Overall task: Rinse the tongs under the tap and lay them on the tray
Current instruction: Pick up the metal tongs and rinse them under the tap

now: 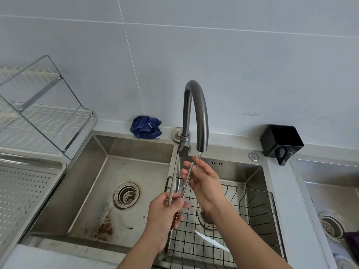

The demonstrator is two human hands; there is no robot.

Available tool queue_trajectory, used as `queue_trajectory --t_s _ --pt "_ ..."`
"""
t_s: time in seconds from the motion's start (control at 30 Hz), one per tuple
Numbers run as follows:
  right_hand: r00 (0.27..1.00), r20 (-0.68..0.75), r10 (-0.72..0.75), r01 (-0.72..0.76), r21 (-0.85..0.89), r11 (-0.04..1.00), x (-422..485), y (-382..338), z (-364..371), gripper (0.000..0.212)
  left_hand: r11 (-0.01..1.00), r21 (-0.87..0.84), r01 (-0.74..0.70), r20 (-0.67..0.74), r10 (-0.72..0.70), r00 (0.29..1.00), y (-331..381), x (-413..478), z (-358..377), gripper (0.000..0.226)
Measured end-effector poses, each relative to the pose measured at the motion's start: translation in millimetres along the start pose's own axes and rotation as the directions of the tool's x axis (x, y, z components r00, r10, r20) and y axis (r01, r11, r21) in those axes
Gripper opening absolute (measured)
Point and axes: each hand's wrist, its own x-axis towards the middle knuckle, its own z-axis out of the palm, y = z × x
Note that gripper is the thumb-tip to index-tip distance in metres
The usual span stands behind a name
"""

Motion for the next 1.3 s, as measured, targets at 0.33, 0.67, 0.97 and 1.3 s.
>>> queue_trajectory --t_s 0.33,0.67,0.97,1.3 --pt "0.955 0.254 0.155 -0.189 0.116 0.975 -4 -19 -5 0.016 0.903 -0.317 0.29 0.238 -0.221 0.946 1 -3 -5 0.024" --pt "0.97 0.162 0.182 -0.221 0.266 0.938 -4 -7 0 0.016 0.884 -0.325 0.335 0.288 -0.245 0.926 7 1 -7 0.005" --pt "0.996 0.026 -0.08 0.083 -0.45 0.889 -5 -2 8 0.013 0.646 0.73 -0.225 -0.132 0.455 0.88 8 -12 -15 0.018" --pt "0.999 -0.011 -0.043 0.031 -0.508 0.861 -12 -2 -9 0.024 0.494 0.837 -0.238 -0.057 0.51 0.858 9 -14 -25 0.02"
